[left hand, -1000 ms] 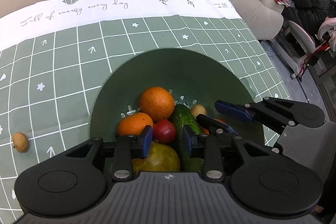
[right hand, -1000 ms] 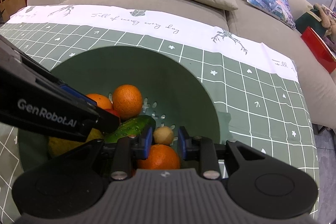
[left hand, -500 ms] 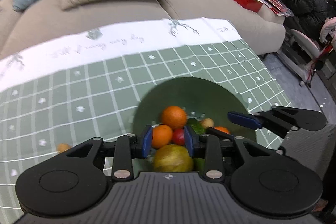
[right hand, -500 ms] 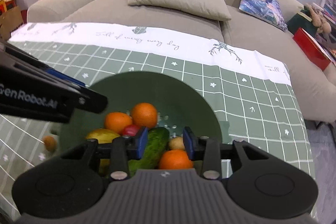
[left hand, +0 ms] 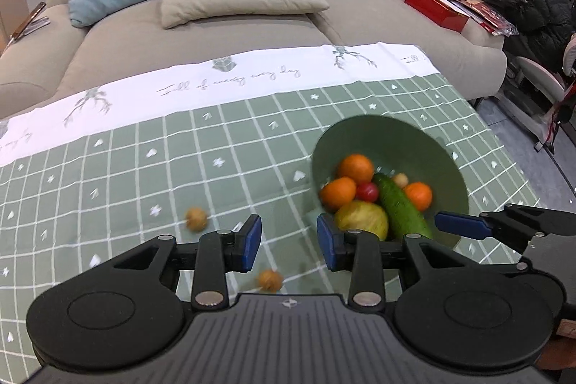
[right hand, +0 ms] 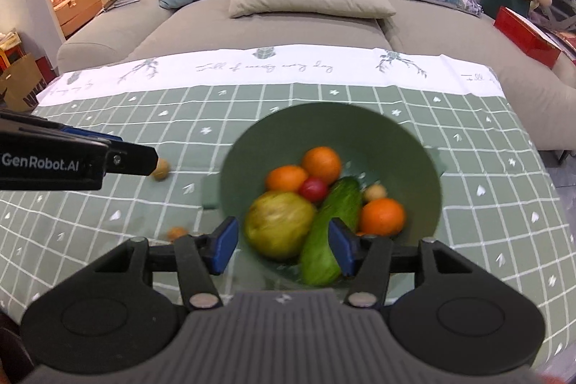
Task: Organize fruits
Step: 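Withdraw both open tools from the colander toward the remaining brown fruits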
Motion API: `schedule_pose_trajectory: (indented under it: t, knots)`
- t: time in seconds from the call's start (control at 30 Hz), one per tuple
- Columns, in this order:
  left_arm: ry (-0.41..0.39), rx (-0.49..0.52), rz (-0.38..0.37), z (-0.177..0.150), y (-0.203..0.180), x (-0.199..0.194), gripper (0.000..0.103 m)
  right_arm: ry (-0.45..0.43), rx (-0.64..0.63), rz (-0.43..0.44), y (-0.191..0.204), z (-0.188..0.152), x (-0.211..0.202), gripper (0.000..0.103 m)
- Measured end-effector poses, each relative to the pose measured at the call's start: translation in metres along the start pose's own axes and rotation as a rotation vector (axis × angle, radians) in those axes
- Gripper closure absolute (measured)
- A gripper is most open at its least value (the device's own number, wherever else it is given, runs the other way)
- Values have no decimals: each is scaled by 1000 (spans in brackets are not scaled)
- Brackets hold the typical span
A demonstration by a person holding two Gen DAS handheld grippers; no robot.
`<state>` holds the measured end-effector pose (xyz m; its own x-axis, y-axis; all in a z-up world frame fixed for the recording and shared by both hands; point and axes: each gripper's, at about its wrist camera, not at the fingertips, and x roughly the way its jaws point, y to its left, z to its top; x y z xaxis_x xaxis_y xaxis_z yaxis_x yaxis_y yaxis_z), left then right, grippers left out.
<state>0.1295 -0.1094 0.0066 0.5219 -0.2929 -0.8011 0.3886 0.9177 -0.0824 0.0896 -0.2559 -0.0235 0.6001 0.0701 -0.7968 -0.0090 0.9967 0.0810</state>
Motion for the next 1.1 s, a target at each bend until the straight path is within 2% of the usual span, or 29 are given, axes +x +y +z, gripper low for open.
schedule_pose_trajectory:
  t: [0.23, 0.43, 0.5, 0.57, 0.7, 0.77, 0.93, 1.1]
  knots:
    - [2, -43, 33, -34, 26, -13, 61, -37, 5, 43, 25, -15, -12, 51]
    - [7, -60, 66, -55, 43, -17, 61, -87, -62, 106, 52, -22, -20, 52]
    - [11, -65, 77, -59, 46, -17, 61, -79, -83, 130, 62, -25, -17, 53]
    - [13, -60, 62, -61, 48, -17, 61, -62, -108, 141, 70, -28, -11, 59]
    - [20, -80, 39, -64, 54, -13, 61, -29, -148, 135, 80, -28, 5, 64]
    - [35, -94, 35, -65, 57, -8, 61, -20, -161, 132, 85, -27, 13, 71]
    - [56, -131, 17, -65, 69, 2, 63, 8, -207, 112, 94, -27, 39, 74]
    - [73, -120, 17, -63, 74, 14, 63, 33, -230, 90, 99, -26, 62, 75]
